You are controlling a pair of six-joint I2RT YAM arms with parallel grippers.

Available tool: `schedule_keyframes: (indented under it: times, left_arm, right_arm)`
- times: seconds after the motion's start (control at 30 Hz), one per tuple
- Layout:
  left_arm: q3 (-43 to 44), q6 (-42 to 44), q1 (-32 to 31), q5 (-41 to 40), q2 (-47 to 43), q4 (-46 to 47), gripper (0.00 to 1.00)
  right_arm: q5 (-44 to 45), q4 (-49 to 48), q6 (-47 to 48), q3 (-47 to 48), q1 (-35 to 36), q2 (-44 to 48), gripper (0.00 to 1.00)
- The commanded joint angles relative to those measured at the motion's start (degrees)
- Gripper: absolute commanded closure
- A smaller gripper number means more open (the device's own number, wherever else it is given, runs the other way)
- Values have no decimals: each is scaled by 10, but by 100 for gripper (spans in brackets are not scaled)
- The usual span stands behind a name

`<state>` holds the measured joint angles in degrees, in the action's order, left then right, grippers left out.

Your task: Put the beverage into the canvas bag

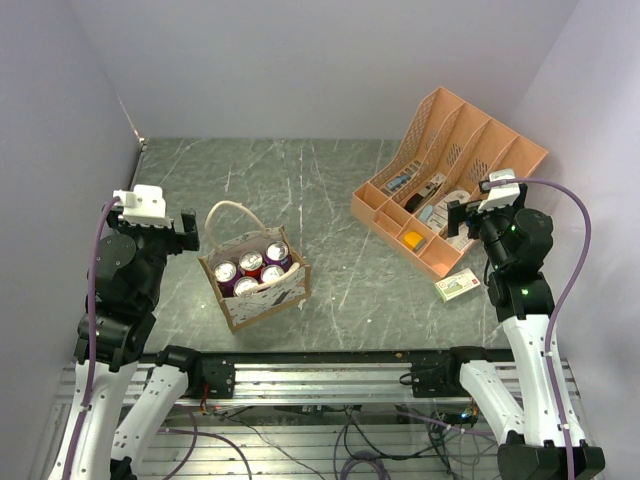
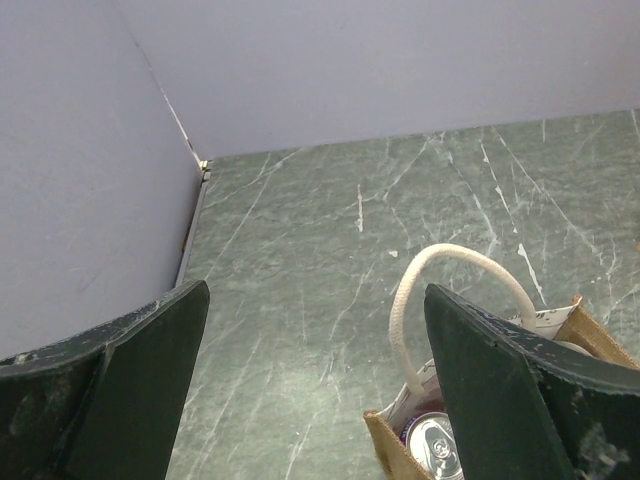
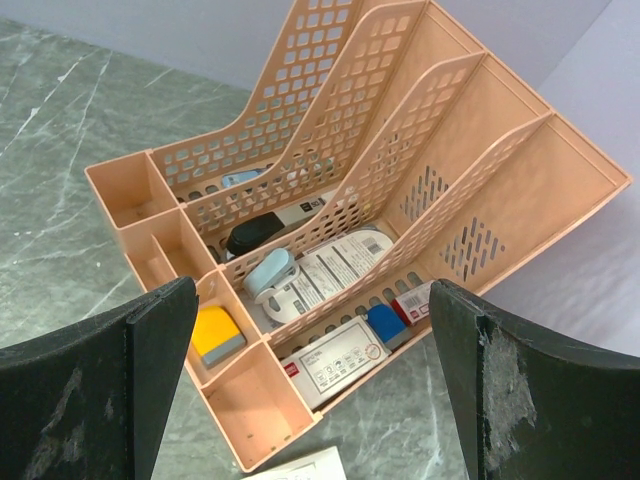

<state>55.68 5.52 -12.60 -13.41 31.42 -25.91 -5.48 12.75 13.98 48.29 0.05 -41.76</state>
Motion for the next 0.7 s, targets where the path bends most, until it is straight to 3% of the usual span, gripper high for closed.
schedule_keyframes:
  times: [0.0, 0.67]
  left_arm:
    - [-3, -9, 13, -11, -6, 13, 1]
    - [-10, -4, 17, -8, -11, 17, 1]
  right_arm:
    - [16, -7, 2, -4, -4, 7, 0]
    - [23, -7, 9, -4, -4, 9, 0]
